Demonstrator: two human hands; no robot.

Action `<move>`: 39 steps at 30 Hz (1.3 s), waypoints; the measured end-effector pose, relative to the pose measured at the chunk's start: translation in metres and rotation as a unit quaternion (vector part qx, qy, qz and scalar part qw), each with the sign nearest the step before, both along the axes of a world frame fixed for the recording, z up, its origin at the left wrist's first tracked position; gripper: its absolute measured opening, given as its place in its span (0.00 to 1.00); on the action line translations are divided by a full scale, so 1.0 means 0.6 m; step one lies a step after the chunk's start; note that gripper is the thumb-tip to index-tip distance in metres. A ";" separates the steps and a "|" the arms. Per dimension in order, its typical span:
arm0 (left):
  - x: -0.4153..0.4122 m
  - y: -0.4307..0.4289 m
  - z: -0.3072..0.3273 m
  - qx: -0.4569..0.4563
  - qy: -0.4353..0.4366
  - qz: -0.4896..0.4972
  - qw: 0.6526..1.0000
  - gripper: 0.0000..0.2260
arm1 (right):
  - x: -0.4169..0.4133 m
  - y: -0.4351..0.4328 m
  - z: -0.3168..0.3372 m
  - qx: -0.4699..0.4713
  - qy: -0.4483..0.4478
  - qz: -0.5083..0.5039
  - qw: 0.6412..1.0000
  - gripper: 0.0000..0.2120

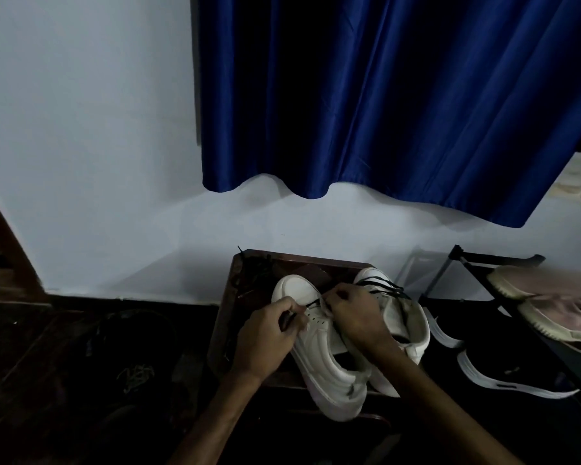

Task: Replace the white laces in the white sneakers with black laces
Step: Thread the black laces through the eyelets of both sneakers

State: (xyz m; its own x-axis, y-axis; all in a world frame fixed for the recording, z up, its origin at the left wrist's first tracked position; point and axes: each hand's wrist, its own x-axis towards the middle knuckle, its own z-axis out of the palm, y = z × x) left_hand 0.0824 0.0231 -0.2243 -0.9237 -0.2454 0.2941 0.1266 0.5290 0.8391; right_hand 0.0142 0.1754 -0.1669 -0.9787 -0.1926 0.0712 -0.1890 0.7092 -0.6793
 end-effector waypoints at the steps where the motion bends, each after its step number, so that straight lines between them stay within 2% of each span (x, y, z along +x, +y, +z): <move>1: 0.001 -0.001 0.004 -0.022 -0.009 -0.003 1.000 0.05 | 0.003 0.003 0.005 0.010 0.014 0.027 0.999 0.07; 3: 0.003 -0.005 0.007 -0.036 -0.016 -0.006 0.999 0.07 | 0.010 0.011 0.015 0.065 0.029 0.086 0.994 0.08; 6: 0.004 -0.008 0.003 -0.017 -0.034 0.017 0.999 0.10 | 0.001 0.025 0.021 0.112 -0.023 0.144 0.983 0.11; 8: 0.003 -0.006 -0.004 0.039 -0.043 0.041 0.997 0.14 | -0.013 0.029 0.025 0.114 -0.075 0.174 0.975 0.13; 11: -0.001 -0.002 -0.012 0.118 -0.045 0.016 0.992 0.18 | -0.017 0.022 0.028 0.059 -0.191 0.175 0.964 0.20; 12: -0.003 -0.002 -0.014 0.128 -0.045 0.008 0.991 0.19 | -0.009 0.017 0.025 0.068 -0.195 0.169 0.964 0.22; 14: -0.007 -0.004 -0.016 0.130 -0.049 -0.008 0.990 0.18 | 0.007 0.007 0.009 0.086 -0.115 0.138 0.980 0.25; 16: -0.016 -0.009 -0.012 0.113 -0.053 -0.023 0.992 0.17 | 0.020 0.003 -0.011 0.002 -0.060 0.095 0.994 0.25; 18: -0.024 -0.018 -0.003 0.065 -0.065 -0.029 0.995 0.18 | 0.021 -0.001 -0.020 -0.066 -0.073 0.052 0.994 0.22; 21: -0.031 -0.038 0.025 -0.078 -0.078 -0.013 0.994 0.23 | 0.018 0.002 -0.017 -0.076 -0.110 0.012 0.991 0.21; 24: -0.033 -0.050 0.072 -0.290 -0.104 0.016 0.951 0.24 | 0.009 0.014 -0.005 0.027 -0.092 -0.015 0.995 0.22; 26: -0.037 -0.051 0.090 -0.378 -0.132 0.012 0.916 0.26 | 0.004 0.018 0.002 0.122 -0.082 -0.003 0.989 0.27; 27: -0.038 -0.051 0.091 -0.376 -0.147 0.001 0.915 0.27 | 0.003 0.018 0.003 0.162 -0.076 0.006 0.984 0.29; 29: -0.041 -0.051 0.080 -0.272 -0.169 -0.028 0.947 0.26 | 0.006 0.011 0.009 0.214 -0.049 0.016 0.975 0.32; 31: -0.046 -0.055 0.074 -0.160 -0.163 -0.027 0.973 0.23 | 0.007 0.007 0.027 0.264 0.011 0.026 0.964 0.30; 33: -0.055 -0.059 0.079 -0.138 -0.145 -0.004 0.980 0.20 | -0.002 0.005 0.055 0.294 0.047 0.040 0.954 0.24; 37: -0.077 -0.063 0.096 -0.013 -0.115 -0.011 0.993 0.20 | -0.038 0.012 0.116 0.275 0.013 0.045 0.960 0.20; 39: -0.083 -0.060 0.108 -0.015 -0.094 -0.007 0.995 0.18 | -0.052 0.018 0.146 0.239 0.003 0.049 0.970 0.21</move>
State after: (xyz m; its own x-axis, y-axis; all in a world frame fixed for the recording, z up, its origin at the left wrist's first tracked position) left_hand 0.0329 -0.0131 -0.1594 -0.9664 -0.2260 0.1226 -0.0241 0.5543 0.8320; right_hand -0.0173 0.1859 -0.0794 -0.9538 -0.2975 -0.0428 -0.2749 0.9210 -0.2759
